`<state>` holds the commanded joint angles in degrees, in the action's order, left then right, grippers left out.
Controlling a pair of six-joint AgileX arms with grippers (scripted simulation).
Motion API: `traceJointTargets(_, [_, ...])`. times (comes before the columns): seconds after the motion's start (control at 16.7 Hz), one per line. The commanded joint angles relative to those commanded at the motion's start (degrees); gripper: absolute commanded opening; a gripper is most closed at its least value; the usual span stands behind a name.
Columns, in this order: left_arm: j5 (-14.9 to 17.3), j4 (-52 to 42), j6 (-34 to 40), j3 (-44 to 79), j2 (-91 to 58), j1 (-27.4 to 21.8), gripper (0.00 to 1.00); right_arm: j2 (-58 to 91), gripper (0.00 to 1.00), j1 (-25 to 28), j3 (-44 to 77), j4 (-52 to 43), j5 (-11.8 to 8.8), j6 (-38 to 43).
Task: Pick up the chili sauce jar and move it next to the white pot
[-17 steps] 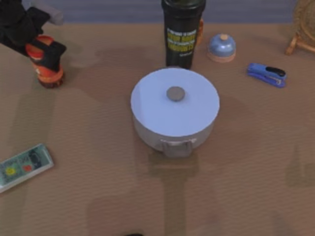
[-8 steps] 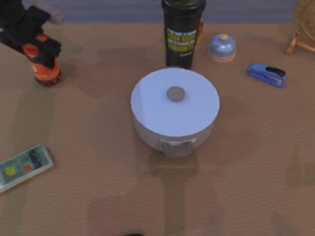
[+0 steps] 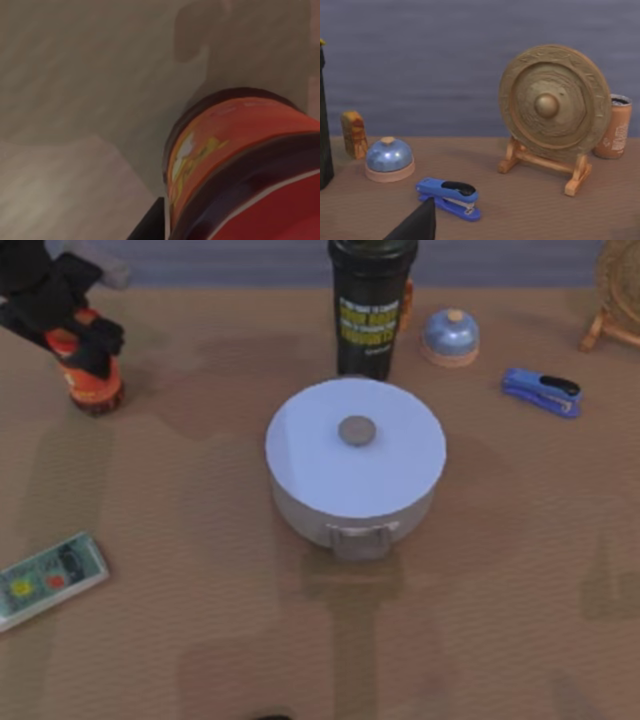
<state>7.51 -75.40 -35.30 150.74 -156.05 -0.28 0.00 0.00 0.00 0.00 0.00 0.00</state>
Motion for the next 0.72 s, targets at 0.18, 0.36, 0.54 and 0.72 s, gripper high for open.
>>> traceJointTargets(0.18, [0.0, 0.0, 0.0, 0.0, 0.0, 0.0, 0.0, 0.0, 1.0, 0.0, 0.0, 0.0, 0.0, 0.0])
traceJointTargets(0.36, [-0.03, 0.0, -0.1, 0.01, -0.01, 0.22, 0.0, 0.0, 1.0, 0.0, 0.0, 0.0, 0.0, 0.0])
traceJointTargets(0.54, [-0.06, 0.28, -0.04, -2.13, 2.14, 0.37, 0.0, 0.0, 1.0, 0.0, 0.0, 0.0, 0.0, 0.0])
traceJointTargets(0.72, [-0.17, 1.2, 0.03, -9.59, 9.06, 0.76, 0.0, 0.0, 1.0, 0.0, 0.0, 0.0, 0.0, 0.0])
